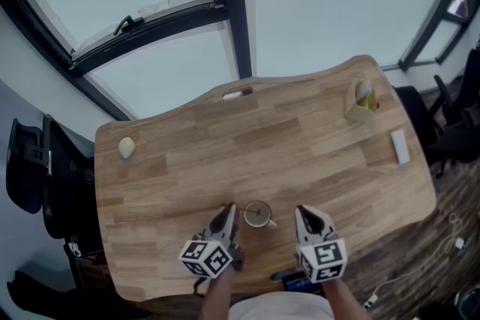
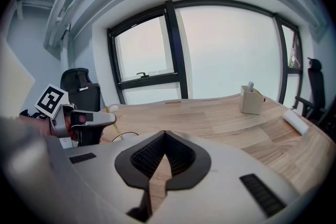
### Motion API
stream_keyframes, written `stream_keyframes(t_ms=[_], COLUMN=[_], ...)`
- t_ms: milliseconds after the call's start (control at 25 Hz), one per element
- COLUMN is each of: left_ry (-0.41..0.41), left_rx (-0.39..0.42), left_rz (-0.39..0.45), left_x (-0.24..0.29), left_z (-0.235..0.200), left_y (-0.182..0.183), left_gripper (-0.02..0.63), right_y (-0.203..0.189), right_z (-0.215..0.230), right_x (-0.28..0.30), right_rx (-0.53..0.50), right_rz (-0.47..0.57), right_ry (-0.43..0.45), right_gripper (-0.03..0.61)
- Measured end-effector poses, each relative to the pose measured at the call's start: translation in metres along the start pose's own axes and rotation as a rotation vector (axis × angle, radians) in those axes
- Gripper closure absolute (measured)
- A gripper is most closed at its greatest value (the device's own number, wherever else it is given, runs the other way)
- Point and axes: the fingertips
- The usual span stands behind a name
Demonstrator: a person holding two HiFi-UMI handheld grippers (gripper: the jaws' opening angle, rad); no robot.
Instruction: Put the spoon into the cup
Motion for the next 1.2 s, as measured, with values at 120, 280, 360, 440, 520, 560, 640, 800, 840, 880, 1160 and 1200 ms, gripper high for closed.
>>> stream_keyframes(t_ms=[120, 280, 360, 440, 520, 560, 640, 800, 840, 880, 1160, 1200], left_ry=[0.001, 0.000, 0.002, 0.002, 0.001, 0.001, 0.000, 0.000, -0.001, -0.002, -0.008, -0.008], left_rx=[-0.004, -0.007, -0.008, -0.008, -0.011, -0.012, -0.014, -0.018, -0.019, -0.018, -0.009, -0.008], left_rz=[-0.003, -0.005, -0.007, -0.008, -0.008, -0.008, -0.009, -0.011, -0.011, -0.012, -0.012, -0.011], left_x=[0.0003, 0.0013, 0.0021, 0.0030, 0.0040, 0.0045, 0.0049, 0.0050, 0.0051, 0.0053, 0.0073, 0.0072], left_z=[0.0001, 0.0003, -0.0002, -0.0002, -0.0001, -0.0002, -0.0004, -0.0014, -0.0015, -0.0014, -0.0004, -0.0003], left_y=[-0.0017, -0.0037, -0.0052, -0.0066, -0.0073, -0.0074, -0.0080, -0.0087, -0.0087, -0.0087, -0.0084, -0.0085], left_gripper=[0.612, 0.612, 0.612, 0.612, 0.612, 0.612, 0.612, 0.612, 0.612, 0.612, 0.612, 0.612], right_y=[0.0005, -0.0063, -0.0047, -0.0033, -0.0058, -0.0064, -0.0043, -0.0042, -0.0027, -0.0008, -0.0024, -0.0025], right_z=[0.0002, 0.0029, 0.0025, 0.0031, 0.0045, 0.0043, 0.0022, 0.0029, 0.0024, 0.0013, -0.0006, -0.0009], right_x=[-0.0013, 0.0001, 0.0001, -0.0003, 0.0004, 0.0008, 0.0009, 0.0038, 0.0038, 0.0032, 0.0032, 0.0033], right_rx=[0.001, -0.005, -0.002, -0.001, -0.001, 0.000, 0.000, -0.016, -0.016, -0.012, 0.001, 0.001], right_rz=[-0.010, 0.000, 0.002, -0.002, -0.009, -0.013, -0.019, 0.006, 0.004, -0.004, -0.025, -0.026], right_ry=[-0.003, -0.002, -0.002, -0.008, -0.008, -0.003, 0.005, 0.004, 0.003, 0.002, 0.007, 0.007], right_gripper=[0.581, 0.581, 0.581, 0.581, 0.581, 0.581, 0.581, 0.580, 0.581, 0.581, 0.581, 0.581])
Point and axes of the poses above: the fingertips, and each gripper's own axes: x forward along the fingers, z to its right, y out of its top
